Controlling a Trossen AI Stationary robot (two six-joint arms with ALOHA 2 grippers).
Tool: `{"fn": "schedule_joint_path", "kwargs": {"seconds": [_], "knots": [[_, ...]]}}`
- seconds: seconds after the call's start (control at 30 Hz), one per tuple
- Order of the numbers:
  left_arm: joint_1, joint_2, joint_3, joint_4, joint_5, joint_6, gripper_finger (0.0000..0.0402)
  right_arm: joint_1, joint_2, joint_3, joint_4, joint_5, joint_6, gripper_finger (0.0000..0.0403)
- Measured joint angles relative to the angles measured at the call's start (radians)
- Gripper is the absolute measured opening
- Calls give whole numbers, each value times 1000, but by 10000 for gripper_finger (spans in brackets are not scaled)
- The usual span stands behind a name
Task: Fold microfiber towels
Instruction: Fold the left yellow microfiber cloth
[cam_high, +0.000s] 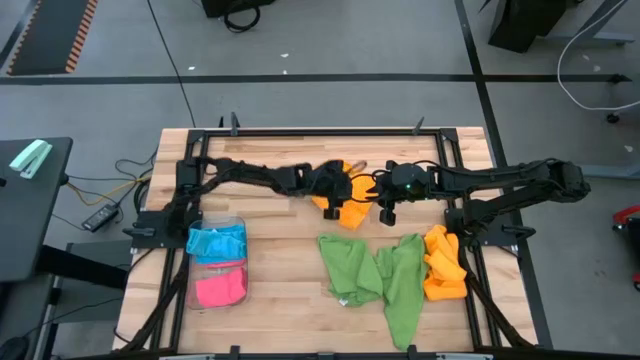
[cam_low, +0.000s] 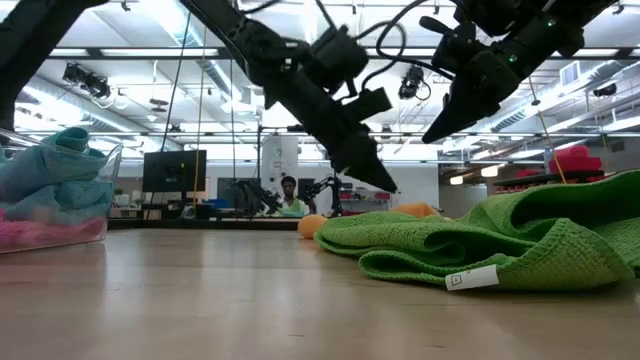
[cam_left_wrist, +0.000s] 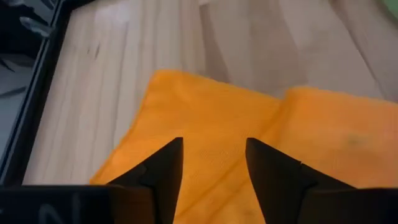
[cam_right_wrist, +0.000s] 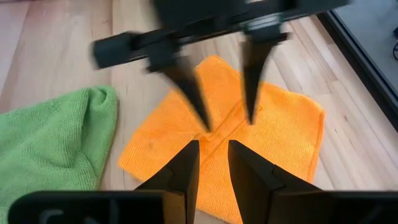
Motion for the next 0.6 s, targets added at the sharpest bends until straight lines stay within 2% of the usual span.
{"fn": "schedule_joint_path", "kwargs": {"seconds": [0.1, 0.23, 0.4, 0.6], "knots": [[63, -8, 0, -50, 91, -1, 164, 0, 0, 0, 3, 0, 0, 93], [122, -4, 0, -115, 144, -6, 148, 0, 0, 0, 11, 0, 0, 93], [146, -3, 6, -145, 242, -26, 149, 0, 0, 0, 28, 0, -8, 93], [124, 80, 208, -344, 241, -6, 159, 0, 0, 0, 54, 0, -22, 93]]}}
